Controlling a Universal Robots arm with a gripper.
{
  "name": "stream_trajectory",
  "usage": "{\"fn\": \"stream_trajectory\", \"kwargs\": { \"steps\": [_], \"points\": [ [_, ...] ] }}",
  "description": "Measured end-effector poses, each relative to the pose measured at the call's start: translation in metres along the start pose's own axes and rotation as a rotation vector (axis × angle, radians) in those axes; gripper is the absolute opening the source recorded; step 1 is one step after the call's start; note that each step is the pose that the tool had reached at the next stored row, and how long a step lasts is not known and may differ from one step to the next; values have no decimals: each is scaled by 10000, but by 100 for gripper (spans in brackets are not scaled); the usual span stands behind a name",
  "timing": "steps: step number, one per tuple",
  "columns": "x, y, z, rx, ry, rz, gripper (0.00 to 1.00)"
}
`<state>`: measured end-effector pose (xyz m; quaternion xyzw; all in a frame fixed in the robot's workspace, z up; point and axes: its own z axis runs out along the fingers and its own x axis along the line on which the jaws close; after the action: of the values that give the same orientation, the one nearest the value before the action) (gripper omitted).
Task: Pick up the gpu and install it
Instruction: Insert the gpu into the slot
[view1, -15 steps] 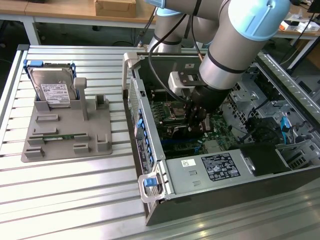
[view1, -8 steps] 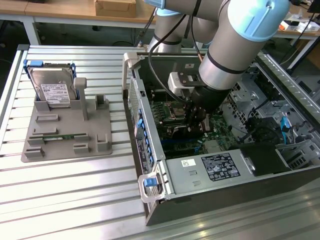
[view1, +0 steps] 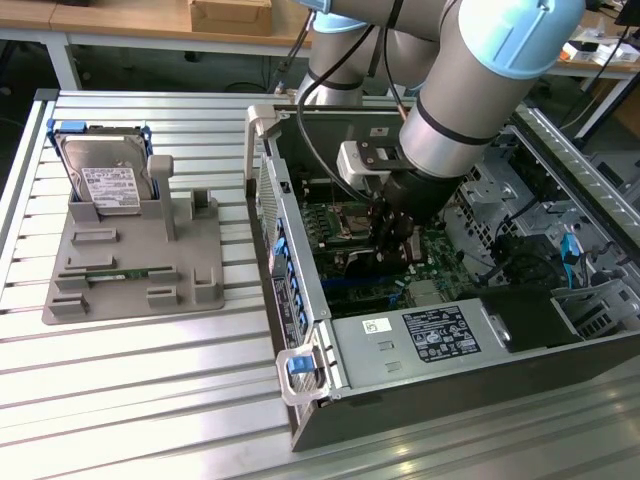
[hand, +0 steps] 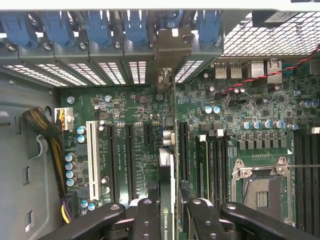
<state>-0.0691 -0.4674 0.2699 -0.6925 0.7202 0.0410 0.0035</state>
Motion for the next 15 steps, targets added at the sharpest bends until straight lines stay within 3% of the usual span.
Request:
{"fn": "stream_trajectory", "kwargs": {
  "steps": [15],
  "points": [
    [4, -3, 42, 0, -1, -1, 26]
  ]
}}
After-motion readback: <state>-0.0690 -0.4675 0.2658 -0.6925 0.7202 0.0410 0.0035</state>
